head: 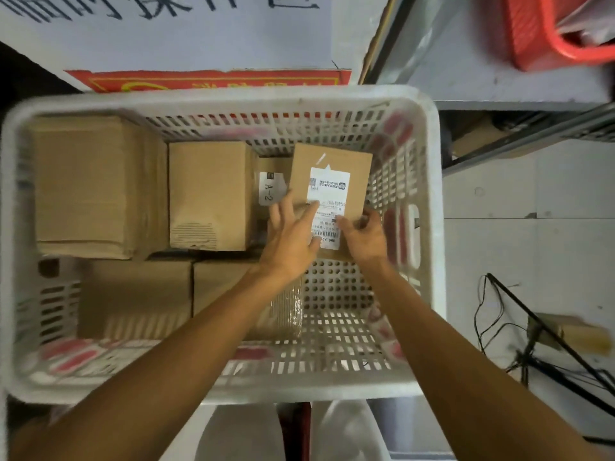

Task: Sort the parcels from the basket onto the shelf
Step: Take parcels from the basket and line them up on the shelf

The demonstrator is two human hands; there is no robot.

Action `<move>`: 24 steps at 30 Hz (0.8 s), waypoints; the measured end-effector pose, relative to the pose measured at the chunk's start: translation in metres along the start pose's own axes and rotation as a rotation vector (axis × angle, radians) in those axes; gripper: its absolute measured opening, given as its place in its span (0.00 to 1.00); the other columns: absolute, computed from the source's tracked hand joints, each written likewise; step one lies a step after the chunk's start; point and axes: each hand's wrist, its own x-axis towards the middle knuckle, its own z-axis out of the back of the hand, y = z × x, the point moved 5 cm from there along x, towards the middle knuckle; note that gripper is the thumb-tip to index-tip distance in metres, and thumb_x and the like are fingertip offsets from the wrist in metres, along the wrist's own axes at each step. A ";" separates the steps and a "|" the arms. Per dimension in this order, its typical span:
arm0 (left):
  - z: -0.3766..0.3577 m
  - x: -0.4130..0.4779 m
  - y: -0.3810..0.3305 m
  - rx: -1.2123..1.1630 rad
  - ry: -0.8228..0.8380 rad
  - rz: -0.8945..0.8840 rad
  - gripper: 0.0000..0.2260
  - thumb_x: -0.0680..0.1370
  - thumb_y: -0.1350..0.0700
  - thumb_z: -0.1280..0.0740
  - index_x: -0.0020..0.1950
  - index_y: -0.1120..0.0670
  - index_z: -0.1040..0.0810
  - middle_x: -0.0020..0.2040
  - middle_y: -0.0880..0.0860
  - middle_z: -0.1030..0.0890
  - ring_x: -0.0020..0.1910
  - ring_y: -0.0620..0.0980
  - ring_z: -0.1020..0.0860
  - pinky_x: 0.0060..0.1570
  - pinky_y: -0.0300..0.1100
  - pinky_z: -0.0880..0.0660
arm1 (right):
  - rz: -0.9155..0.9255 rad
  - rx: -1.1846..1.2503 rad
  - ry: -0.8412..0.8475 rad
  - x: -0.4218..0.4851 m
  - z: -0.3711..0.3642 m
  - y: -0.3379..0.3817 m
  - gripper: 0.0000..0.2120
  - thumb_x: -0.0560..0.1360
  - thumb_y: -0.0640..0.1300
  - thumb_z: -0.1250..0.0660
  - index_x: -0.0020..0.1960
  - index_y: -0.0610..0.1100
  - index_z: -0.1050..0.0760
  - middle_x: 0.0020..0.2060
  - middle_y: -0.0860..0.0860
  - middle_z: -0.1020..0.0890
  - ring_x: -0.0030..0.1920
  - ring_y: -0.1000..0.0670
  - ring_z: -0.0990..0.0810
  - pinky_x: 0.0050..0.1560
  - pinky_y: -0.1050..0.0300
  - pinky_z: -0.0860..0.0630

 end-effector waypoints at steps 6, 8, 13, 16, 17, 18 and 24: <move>-0.010 0.009 0.035 -0.197 0.006 0.033 0.36 0.76 0.56 0.30 0.77 0.40 0.47 0.79 0.48 0.53 0.73 0.44 0.43 0.67 0.42 0.41 | 0.074 0.156 0.013 0.006 -0.005 -0.011 0.27 0.77 0.40 0.33 0.73 0.42 0.39 0.53 0.53 0.23 0.50 0.56 0.21 0.41 0.71 0.23; -0.013 0.012 0.039 -0.271 0.038 0.001 0.37 0.75 0.56 0.30 0.77 0.39 0.47 0.78 0.46 0.46 0.74 0.42 0.44 0.69 0.37 0.44 | 0.074 0.213 0.013 0.007 -0.005 -0.017 0.28 0.77 0.38 0.33 0.74 0.42 0.40 0.53 0.53 0.23 0.49 0.58 0.21 0.41 0.72 0.23; -0.005 0.009 0.034 -0.397 -0.001 -0.049 0.36 0.73 0.65 0.29 0.76 0.48 0.40 0.75 0.48 0.38 0.70 0.37 0.43 0.59 0.15 0.51 | 0.079 0.313 -0.001 -0.010 -0.005 -0.017 0.29 0.75 0.37 0.31 0.74 0.41 0.38 0.59 0.46 0.21 0.56 0.47 0.20 0.48 0.63 0.20; 0.007 -0.003 0.031 -0.427 0.014 -0.076 0.36 0.72 0.65 0.29 0.76 0.49 0.40 0.75 0.49 0.38 0.73 0.42 0.43 0.65 0.21 0.50 | 0.095 0.343 -0.023 -0.031 -0.001 -0.014 0.30 0.75 0.36 0.30 0.73 0.40 0.37 0.61 0.43 0.21 0.58 0.45 0.20 0.56 0.54 0.22; 0.012 -0.008 0.031 -0.443 0.030 -0.075 0.37 0.73 0.65 0.29 0.77 0.48 0.41 0.75 0.48 0.39 0.73 0.42 0.43 0.66 0.25 0.49 | 0.102 0.345 -0.030 -0.040 0.000 -0.011 0.30 0.75 0.36 0.30 0.73 0.40 0.37 0.62 0.43 0.22 0.59 0.45 0.21 0.58 0.54 0.22; 0.020 -0.013 0.030 -0.464 0.049 -0.067 0.38 0.73 0.65 0.29 0.77 0.47 0.42 0.76 0.48 0.40 0.73 0.42 0.43 0.68 0.29 0.47 | 0.107 0.340 -0.038 -0.050 0.001 -0.008 0.30 0.75 0.37 0.30 0.74 0.40 0.37 0.62 0.43 0.22 0.60 0.45 0.21 0.58 0.54 0.23; 0.084 -0.044 0.010 -0.422 0.137 -0.066 0.43 0.74 0.60 0.29 0.78 0.51 0.55 0.77 0.51 0.43 0.75 0.49 0.43 0.73 0.43 0.44 | 0.190 0.347 -0.069 -0.123 0.009 0.028 0.27 0.77 0.37 0.33 0.74 0.40 0.37 0.64 0.43 0.23 0.60 0.44 0.21 0.61 0.45 0.23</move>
